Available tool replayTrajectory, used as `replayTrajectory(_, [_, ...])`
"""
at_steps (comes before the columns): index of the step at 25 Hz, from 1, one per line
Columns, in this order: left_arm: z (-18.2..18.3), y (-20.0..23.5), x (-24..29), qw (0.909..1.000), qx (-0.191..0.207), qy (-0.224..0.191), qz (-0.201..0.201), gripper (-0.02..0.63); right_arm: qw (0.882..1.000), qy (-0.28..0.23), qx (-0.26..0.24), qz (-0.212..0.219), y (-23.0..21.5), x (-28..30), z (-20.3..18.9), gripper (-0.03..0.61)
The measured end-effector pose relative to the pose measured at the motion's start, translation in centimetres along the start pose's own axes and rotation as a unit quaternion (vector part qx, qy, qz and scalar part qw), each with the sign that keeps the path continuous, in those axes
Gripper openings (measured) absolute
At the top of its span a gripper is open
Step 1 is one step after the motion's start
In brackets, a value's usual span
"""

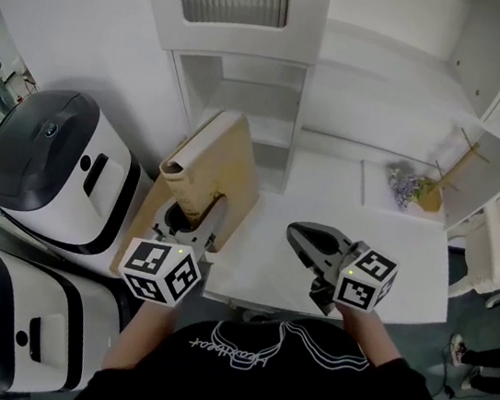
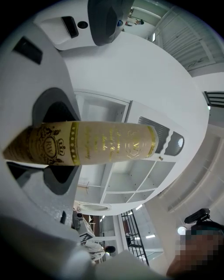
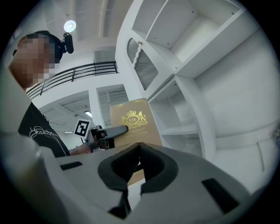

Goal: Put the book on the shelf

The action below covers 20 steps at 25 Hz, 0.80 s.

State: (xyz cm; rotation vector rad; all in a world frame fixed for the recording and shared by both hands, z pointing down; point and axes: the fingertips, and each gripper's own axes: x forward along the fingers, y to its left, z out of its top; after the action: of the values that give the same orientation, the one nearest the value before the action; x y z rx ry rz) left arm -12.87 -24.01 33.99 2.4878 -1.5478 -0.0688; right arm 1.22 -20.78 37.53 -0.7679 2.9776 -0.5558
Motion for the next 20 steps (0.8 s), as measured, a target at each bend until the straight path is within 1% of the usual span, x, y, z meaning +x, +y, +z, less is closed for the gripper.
replayTrajectory(10, [1.7,2.4,4.9,0.9997,0.012,-0.011,0.02,0.209,1.0,0.004,0.007,0.001,-4.6,1.4,1.3,0.006])
replayTrajectory(20, [3.0,5.1,8.4,0.9976,0.039,-0.028,0.049,0.209,1.0,0.021,0.016,-0.003,-7.4,2.7,0.7,0.006])
